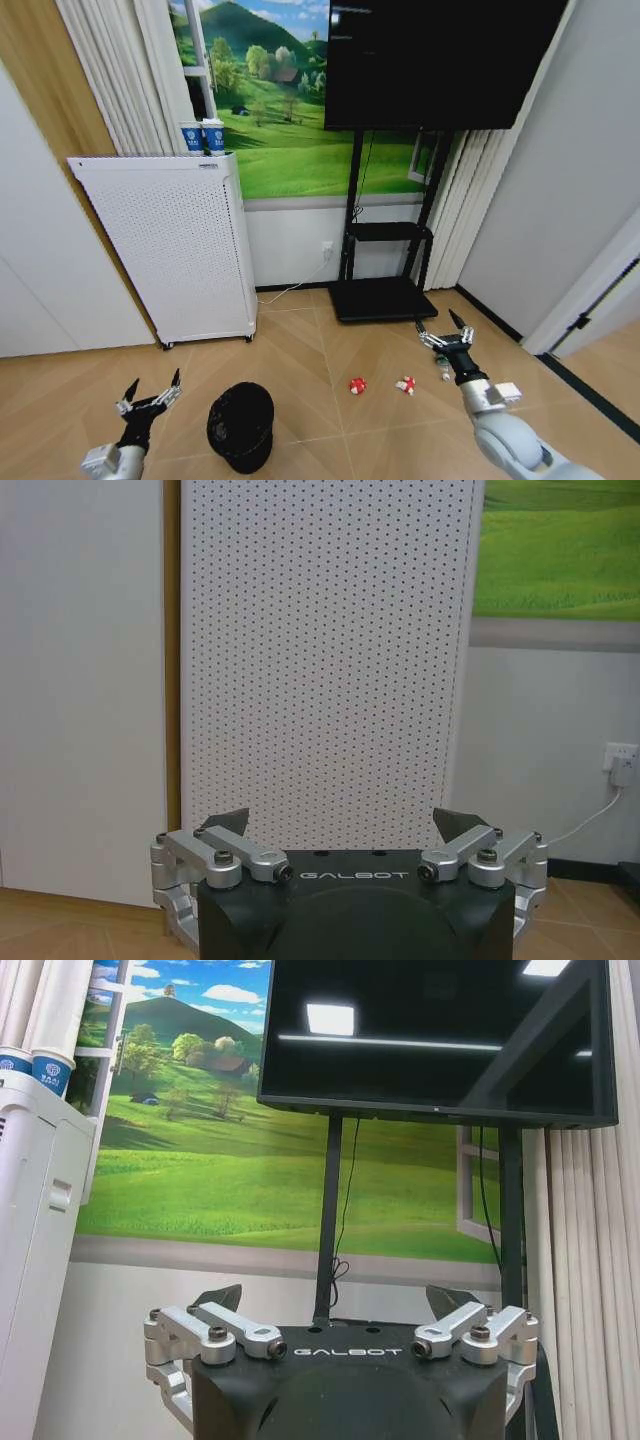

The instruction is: Pick up the trash bin and place the garbage on the floor into it.

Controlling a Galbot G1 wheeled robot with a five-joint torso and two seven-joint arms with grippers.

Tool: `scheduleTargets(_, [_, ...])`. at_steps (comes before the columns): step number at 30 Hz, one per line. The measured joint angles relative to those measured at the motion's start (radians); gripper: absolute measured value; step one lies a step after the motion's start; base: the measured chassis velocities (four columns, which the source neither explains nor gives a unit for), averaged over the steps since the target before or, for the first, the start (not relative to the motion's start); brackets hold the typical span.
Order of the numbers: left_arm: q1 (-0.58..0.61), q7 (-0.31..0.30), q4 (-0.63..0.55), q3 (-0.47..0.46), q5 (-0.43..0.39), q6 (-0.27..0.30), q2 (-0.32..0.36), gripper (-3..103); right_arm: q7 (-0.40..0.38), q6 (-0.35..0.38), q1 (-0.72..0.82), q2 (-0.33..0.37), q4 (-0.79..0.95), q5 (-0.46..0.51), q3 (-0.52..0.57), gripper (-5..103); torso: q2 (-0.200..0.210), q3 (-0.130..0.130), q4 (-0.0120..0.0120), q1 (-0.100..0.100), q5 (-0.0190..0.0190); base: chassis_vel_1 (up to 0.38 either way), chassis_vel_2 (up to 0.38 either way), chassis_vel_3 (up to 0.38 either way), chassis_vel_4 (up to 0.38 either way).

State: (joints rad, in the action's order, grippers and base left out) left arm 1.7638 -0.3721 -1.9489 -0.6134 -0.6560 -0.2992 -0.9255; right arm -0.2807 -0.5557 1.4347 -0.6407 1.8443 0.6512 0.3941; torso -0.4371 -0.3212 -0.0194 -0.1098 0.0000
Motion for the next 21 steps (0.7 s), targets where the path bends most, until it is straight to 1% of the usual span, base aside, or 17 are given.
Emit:
scheduleTargets(6, [0.001,-0.003,0.0,0.001,0.0,0.006,0.0,100,0.0,-0.001,-0.008,0.003,-0.005,0.001,-0.011,100,0.031,0.019,0.0,0.011,0.0,0.0,0.0,0.0,0.0])
scheduleTargets(20, [0.012,-0.014,-0.01,-0.008,0.006,0.014,0.013,100,0.007,-0.005,-0.018,0.001,-0.003,0.012,-0.019,100,0.062,0.037,0.0,0.024,0.0,0.0,0.0,0.0,0.0])
scheduleTargets(21, [0.018,-0.015,-0.016,-0.013,0.007,0.016,0.021,100,0.009,-0.005,-0.02,0.003,-0.002,0.012,-0.021,100,0.07,0.043,0.0,0.027,0.0,0.0,0.0,0.0,0.0])
